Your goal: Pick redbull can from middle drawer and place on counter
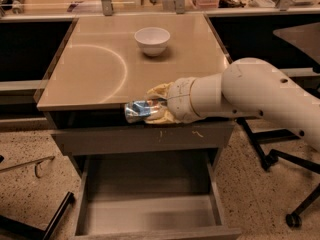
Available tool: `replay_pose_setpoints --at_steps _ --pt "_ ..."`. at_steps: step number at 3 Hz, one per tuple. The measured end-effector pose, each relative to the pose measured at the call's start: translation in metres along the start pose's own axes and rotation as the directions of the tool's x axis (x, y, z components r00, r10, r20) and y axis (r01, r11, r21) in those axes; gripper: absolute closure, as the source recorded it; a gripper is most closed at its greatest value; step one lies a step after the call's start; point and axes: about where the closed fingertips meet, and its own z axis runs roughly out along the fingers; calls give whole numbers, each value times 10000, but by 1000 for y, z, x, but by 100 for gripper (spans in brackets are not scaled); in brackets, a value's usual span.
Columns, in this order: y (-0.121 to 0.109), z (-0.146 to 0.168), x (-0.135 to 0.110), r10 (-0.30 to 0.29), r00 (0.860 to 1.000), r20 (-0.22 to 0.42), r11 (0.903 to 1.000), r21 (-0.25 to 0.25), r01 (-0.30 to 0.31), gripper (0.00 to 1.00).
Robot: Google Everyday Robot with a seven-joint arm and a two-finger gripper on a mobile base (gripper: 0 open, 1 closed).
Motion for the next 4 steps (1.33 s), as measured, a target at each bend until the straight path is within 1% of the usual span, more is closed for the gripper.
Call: replay_pose_setpoints --at_steps 1,2,3,4 --pt "0 0 0 2 10000 1 10000 11 -2 100" --pt "-15 -5 -2 -382 9992 -112 9987 342 385 100" --pt "-60 -10 -2 -1049 9937 -387 9901 898 1080 100" --pt "-102 -3 9 -1206 9917 -450 9857 1132 1250 100"
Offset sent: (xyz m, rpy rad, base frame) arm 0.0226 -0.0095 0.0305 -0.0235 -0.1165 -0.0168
